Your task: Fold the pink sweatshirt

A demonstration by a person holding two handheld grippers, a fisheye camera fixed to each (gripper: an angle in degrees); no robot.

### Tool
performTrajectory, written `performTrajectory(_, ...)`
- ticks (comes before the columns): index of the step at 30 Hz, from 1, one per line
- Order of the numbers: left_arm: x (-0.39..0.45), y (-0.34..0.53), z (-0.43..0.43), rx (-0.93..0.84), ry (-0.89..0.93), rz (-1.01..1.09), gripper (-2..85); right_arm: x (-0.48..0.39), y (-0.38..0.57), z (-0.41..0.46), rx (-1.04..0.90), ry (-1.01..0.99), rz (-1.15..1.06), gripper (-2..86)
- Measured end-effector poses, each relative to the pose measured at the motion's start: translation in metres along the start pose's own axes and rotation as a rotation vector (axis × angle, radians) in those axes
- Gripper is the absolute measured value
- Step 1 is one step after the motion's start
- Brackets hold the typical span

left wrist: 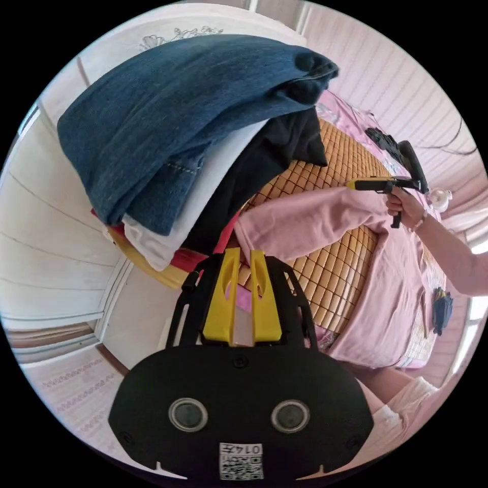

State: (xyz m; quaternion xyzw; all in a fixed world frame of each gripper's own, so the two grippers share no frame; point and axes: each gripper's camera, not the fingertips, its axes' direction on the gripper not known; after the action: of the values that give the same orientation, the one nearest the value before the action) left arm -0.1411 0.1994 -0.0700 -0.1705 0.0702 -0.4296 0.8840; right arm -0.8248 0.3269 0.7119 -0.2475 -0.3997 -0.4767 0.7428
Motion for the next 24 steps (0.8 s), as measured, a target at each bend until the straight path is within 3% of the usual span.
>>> performTrajectory(8, 0.021, 0.034, 0.056, -0.027, 0.116, -0.146, 6.9, -0.016, 0.044, -0.055, 0.140, 0.238, 0.010, 5.5)
performTrajectory(15, 0.037, 0.029, 0.102, -0.004, 0.098, -0.259, 6.5, -0.013, 0.041, -0.029, -0.117, 0.227, 0.024, 6.0)
performTrajectory(17, 0.036, 0.028, 0.101, -0.018, 0.099, -0.254, 0.4, -0.028, 0.043, -0.038, -0.068, 0.272, -0.028, 5.9)
performTrajectory(20, 0.035, 0.026, 0.093, 0.009, -0.084, -0.248, -0.7, -0.042, 0.047, -0.050, -0.018, 0.335, -0.035, 6.0)
performTrajectory(24, 0.031, 0.038, 0.104, 0.013, 0.077, -0.316, -0.9, -0.057, 0.071, -0.091, 0.091, 0.296, 0.020, 7.0)
